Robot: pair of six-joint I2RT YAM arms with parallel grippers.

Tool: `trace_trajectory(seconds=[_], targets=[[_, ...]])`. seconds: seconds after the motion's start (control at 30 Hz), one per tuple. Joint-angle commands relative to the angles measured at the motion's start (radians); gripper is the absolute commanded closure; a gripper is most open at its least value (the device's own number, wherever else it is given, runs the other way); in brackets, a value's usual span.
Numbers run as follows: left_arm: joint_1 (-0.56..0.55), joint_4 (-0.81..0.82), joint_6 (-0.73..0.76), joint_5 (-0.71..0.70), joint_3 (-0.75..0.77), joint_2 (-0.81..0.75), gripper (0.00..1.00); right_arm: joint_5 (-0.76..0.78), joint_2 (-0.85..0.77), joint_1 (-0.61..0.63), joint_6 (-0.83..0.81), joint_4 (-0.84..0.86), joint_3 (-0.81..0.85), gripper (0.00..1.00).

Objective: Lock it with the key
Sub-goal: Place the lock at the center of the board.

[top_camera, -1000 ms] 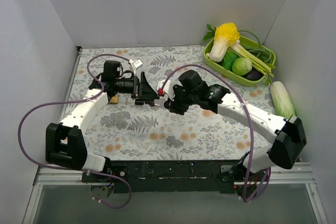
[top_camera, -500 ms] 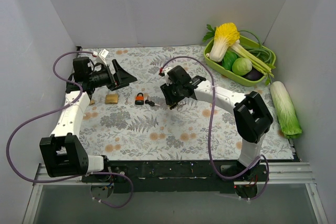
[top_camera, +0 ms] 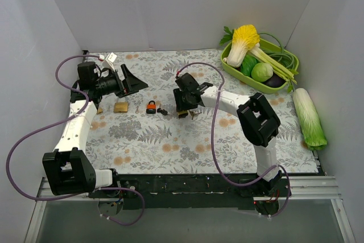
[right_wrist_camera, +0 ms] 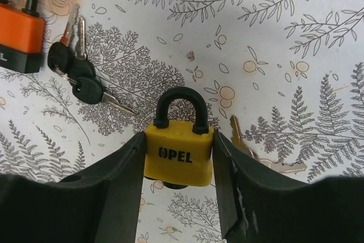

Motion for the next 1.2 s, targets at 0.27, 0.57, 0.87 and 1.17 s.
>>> trace_trajectory(seconds=[0.27,0.57,0.87,1.17], targets=[[0.004,0.002,0.039,-0.015,-0.046,-0.041,0.02,0.054,0.051,0.001,0.140,0.038,0.050,0.99],[0.006,0.006,0.024,0.002,-0.070,-0.044,0.02,0.047,0.068,0.001,0.172,0.040,0.046,0.99],[0.006,-0.003,0.028,-0.004,-0.064,-0.041,0.02,0.002,0.042,0.000,0.192,0.033,0.046,0.47],[0.006,-0.078,0.061,0.004,0.023,0.000,0.02,0.016,-0.064,-0.009,0.083,0.041,0.102,0.14]])
